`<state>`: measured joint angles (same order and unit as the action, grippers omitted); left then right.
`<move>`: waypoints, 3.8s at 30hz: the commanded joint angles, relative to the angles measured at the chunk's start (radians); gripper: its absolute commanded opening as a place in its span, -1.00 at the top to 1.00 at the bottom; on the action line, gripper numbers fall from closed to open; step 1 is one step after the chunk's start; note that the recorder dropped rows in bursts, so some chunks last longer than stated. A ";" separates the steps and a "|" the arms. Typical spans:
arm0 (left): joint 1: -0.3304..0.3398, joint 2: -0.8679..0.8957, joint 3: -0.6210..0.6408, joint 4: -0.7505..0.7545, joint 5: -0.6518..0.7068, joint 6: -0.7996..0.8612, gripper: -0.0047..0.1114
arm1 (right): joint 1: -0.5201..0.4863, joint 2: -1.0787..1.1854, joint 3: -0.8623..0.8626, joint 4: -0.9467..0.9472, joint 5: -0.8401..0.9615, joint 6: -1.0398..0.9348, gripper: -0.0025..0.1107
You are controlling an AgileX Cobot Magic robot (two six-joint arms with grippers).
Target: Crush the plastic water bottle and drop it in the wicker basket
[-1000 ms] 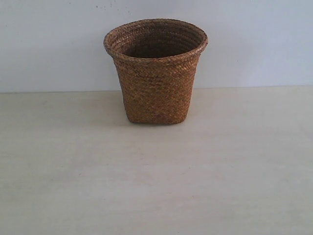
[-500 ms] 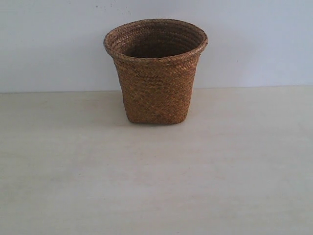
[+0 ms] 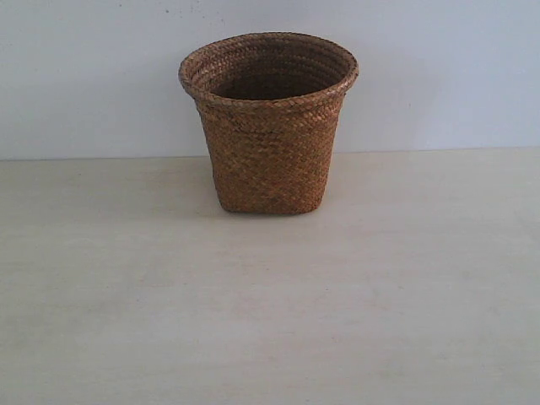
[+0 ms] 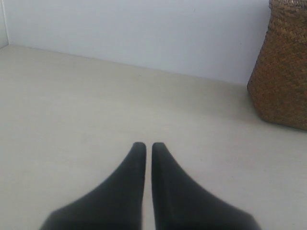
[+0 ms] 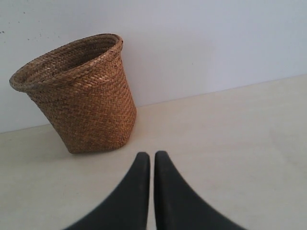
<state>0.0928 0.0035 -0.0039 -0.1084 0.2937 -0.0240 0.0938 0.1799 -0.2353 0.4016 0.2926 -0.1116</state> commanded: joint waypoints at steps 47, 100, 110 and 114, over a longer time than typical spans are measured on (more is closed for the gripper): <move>0.003 -0.004 0.004 -0.007 0.003 0.017 0.85 | -0.105 -0.170 0.188 -0.331 0.043 0.042 0.96; 0.003 -0.004 0.004 -0.007 0.003 0.017 0.85 | -0.105 -0.180 0.235 -0.347 0.048 0.129 0.96; 0.003 -0.004 0.004 -0.007 0.003 0.017 0.85 | -0.105 -0.180 0.235 -0.347 0.048 0.129 0.96; 0.003 -0.004 0.004 -0.007 0.003 0.017 0.85 | -0.105 -0.180 0.235 -0.347 0.048 0.129 0.96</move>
<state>0.0928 0.0035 -0.0039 -0.1084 0.2957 -0.0121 -0.0091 0.0068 -0.0041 0.0535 0.3441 0.0189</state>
